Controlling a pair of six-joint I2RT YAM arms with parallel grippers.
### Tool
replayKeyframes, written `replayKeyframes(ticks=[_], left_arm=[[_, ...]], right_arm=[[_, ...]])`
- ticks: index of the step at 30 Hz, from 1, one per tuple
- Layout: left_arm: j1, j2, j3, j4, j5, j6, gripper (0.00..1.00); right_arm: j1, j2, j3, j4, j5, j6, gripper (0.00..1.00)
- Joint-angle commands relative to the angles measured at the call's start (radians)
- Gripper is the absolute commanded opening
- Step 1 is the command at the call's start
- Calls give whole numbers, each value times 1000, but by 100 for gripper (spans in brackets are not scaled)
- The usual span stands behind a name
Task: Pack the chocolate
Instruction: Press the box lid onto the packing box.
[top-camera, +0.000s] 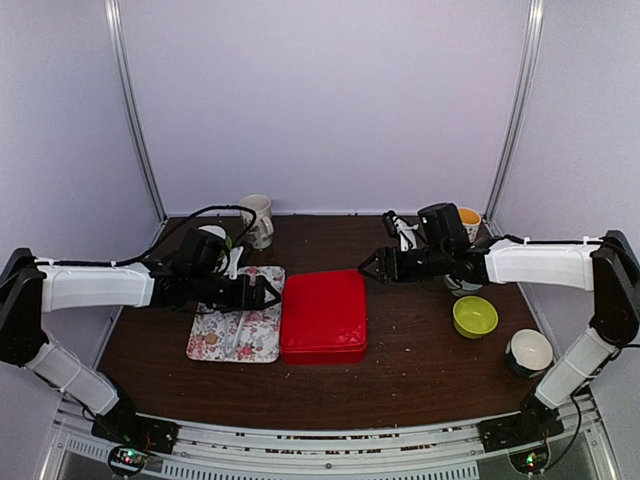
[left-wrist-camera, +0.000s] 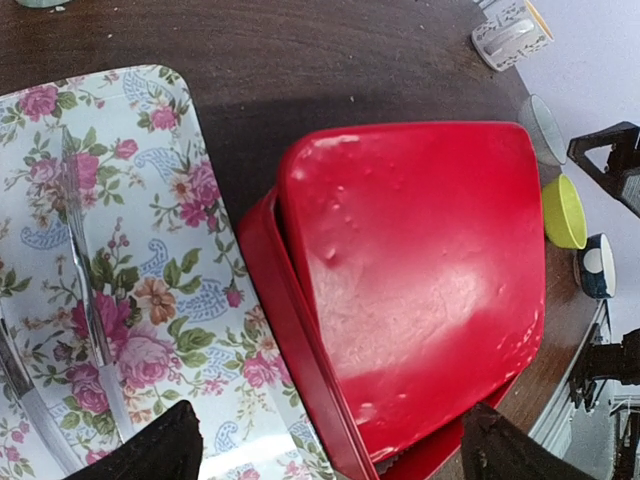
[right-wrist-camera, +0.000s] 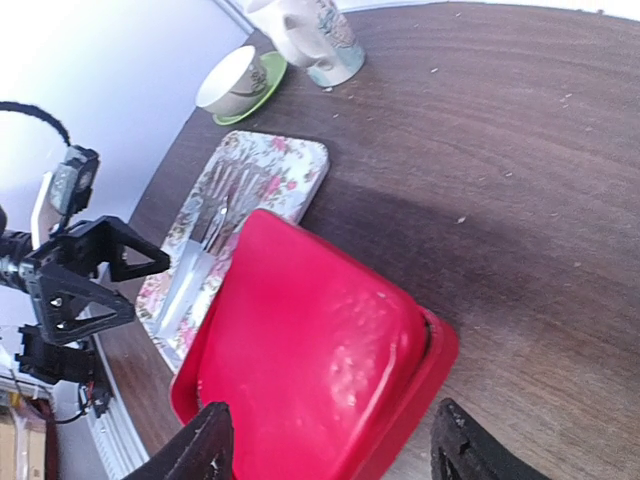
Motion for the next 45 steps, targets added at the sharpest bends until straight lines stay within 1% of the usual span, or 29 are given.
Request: replayKeyframes(ticks=[1,3,5,12,16,19,25,30,32,35,37,45], left_arm=[[-6,20,32,56,19,-10,93],[-6,25,35,55,12,-14,93],[-6,34,37,59,11,-18,93],[-8,70,42,87,18,-35,93],[-10,80,53,87,22,-34,93],[-9,87,58,86,27,-36,92],[-9,107,71,88,33,-38,92],[-9,127,86,89,46,-34,92],[-9,133,91,90,49,-34,91],[-10,137,96,90,52,-34,91],[-10,139,97,91,52,-34,91],[-14,163,98,101,70,-43,88]], right_arm=[[-10,55,6,67,-79,32,69],[-20,76,14,66,-79,29,72],[-28,96,22,66,-83,25,72],[-46,179,66,66,-115,38,66],[-59,210,72,104,-164,66,61],[-67,223,71,121,-193,74,54],[-93,254,58,159,-231,102,37],[-102,289,70,188,-263,121,28],[-109,307,76,183,-269,119,28],[-115,309,61,236,-305,144,26],[-114,315,63,239,-318,143,25],[-114,364,98,126,-307,85,24]])
